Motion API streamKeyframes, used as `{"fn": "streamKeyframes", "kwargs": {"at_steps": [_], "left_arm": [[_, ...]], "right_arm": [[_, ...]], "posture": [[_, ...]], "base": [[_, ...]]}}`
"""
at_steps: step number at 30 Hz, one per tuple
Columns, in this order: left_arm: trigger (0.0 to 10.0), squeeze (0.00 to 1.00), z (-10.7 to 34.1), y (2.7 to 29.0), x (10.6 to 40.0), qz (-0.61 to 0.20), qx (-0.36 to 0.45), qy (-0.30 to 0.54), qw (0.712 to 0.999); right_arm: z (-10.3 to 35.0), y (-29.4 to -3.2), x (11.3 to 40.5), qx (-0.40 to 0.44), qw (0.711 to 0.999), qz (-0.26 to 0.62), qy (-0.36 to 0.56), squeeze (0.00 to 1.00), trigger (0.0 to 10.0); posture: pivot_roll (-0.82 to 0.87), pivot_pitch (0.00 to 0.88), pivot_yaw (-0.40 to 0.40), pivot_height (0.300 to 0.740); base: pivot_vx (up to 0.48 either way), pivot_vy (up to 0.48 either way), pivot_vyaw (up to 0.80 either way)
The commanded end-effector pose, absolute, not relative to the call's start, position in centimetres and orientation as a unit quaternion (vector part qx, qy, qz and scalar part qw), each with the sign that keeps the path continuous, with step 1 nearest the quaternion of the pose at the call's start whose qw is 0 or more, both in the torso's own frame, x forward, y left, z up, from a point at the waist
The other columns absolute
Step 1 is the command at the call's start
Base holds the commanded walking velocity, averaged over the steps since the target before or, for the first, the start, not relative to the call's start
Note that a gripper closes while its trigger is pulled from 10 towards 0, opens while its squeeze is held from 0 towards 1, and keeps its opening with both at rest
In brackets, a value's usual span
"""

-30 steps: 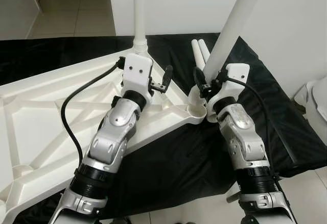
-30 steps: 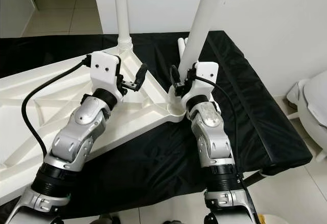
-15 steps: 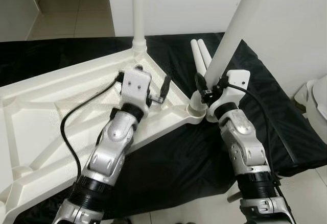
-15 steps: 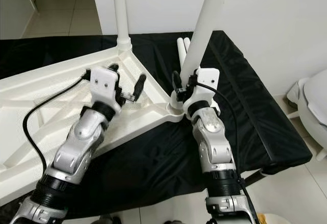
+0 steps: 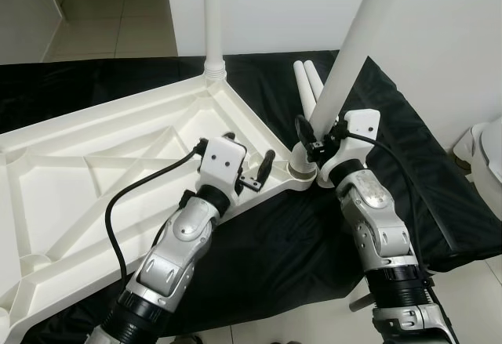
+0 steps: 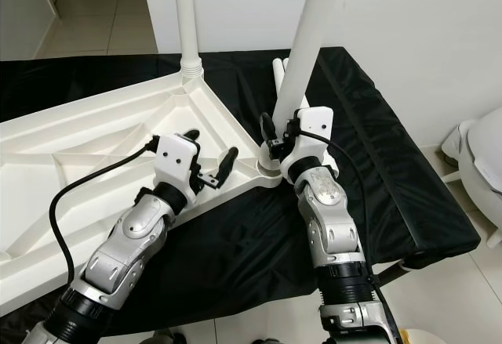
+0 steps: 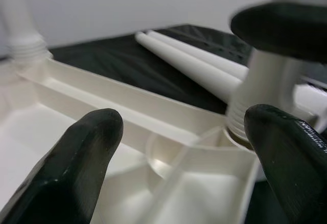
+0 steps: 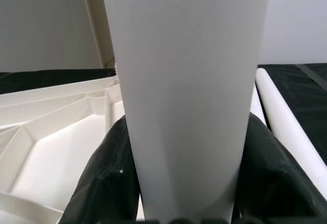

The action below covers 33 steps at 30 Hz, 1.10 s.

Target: Building children table

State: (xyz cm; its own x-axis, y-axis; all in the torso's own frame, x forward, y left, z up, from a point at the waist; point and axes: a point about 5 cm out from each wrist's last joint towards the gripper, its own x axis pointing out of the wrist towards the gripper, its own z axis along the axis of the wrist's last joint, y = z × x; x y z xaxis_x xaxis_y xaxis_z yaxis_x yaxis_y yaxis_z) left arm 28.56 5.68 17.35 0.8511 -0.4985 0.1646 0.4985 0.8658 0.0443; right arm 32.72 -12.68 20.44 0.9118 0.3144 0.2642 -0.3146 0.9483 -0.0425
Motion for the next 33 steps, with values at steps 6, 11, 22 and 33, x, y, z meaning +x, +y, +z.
{"fn": "streamKeyframes", "kwargs": {"at_steps": [6, 11, 22, 33], "left_arm": [[10.0, 0.0, 16.5, 3.7, 26.1, -0.462, 0.026, -0.065, 0.884], [10.0, 0.0, 15.9, 3.8, 25.2, -0.488, 0.04, -0.046, 0.871], [10.0, 0.0, 16.9, 4.4, 25.5, -0.482, 0.041, -0.047, 0.874], [10.0, 0.0, 17.5, 4.4, 25.3, -0.483, 0.045, -0.053, 0.873]], "right_arm": [[19.8, -12.5, 32.4, -0.015, 0.977, 0.177, -0.119, 0.0, 10.0], [19.6, -12.5, 32.4, -0.017, 0.977, 0.181, -0.113, 0.0, 10.0], [18.2, -12.7, 32.1, -0.071, 0.966, 0.237, -0.079, 0.0, 10.0], [17.0, -13.1, 32.2, -0.071, 0.963, 0.255, -0.051, 0.0, 10.0]], "posture": [[-0.02, 0.125, -0.004, 0.74], [-0.01, 0.125, -0.008, 0.74], [-0.01, 0.111, -0.018, 0.74], [-0.01, 0.104, -0.02, 0.74]], "base": [[0.0, 0.0, 0.0], [0.0, 0.0, 0.0], [0.0, 0.0, 0.0], [0.0, 0.0, 0.0]]}}
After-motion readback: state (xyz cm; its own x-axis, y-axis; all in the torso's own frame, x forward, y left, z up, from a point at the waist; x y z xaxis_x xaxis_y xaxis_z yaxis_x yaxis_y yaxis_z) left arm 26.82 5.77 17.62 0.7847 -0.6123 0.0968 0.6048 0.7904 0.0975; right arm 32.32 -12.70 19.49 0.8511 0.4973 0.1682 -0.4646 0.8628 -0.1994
